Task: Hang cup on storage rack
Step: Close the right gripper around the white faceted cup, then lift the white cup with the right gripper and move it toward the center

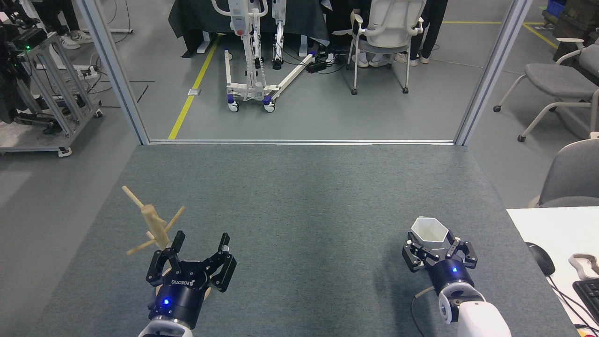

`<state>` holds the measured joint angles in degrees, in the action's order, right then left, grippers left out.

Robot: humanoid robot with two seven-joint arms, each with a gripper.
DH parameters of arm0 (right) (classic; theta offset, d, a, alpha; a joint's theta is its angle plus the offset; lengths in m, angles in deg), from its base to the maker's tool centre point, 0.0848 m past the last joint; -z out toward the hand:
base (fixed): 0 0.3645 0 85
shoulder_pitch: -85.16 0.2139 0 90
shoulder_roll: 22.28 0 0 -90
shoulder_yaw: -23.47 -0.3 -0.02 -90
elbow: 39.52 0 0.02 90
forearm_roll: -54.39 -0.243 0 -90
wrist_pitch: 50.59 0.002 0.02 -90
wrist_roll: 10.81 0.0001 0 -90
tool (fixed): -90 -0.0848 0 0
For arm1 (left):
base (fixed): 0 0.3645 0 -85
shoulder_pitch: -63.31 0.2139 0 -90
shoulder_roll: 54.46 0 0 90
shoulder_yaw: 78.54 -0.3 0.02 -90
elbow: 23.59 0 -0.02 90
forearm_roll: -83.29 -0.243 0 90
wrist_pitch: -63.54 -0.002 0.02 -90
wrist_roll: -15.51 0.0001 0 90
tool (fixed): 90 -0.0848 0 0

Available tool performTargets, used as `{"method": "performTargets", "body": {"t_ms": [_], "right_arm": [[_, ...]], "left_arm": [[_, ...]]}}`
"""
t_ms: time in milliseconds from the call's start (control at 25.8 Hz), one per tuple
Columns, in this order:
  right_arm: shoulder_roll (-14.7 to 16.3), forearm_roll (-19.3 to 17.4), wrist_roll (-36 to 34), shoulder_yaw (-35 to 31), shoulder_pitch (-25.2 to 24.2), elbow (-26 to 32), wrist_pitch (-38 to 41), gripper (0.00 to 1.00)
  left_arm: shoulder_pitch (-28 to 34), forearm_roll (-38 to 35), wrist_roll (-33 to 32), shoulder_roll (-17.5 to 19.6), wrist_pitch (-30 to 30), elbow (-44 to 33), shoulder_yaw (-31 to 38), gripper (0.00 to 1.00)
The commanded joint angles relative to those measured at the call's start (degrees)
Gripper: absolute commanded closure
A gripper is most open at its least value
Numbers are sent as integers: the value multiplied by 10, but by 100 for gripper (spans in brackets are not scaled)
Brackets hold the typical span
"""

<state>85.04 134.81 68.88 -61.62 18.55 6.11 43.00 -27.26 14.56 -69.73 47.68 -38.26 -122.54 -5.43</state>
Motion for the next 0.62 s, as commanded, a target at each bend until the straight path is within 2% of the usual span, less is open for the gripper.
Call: {"method": "performTargets", "body": {"t_ms": [0,426,580], "right_arm": [[0,0,2,4,1,-1,-3,0],[1,-9,3,4,1,-1,-7,0],[2,-10,4,5,1,-1,-5,6]], "left_arm": [[0,0,0,0,0,0,0,0],[1,0,0,0,1,0,-1,0],[2,0,0,0,1,0,-1,0]]}}
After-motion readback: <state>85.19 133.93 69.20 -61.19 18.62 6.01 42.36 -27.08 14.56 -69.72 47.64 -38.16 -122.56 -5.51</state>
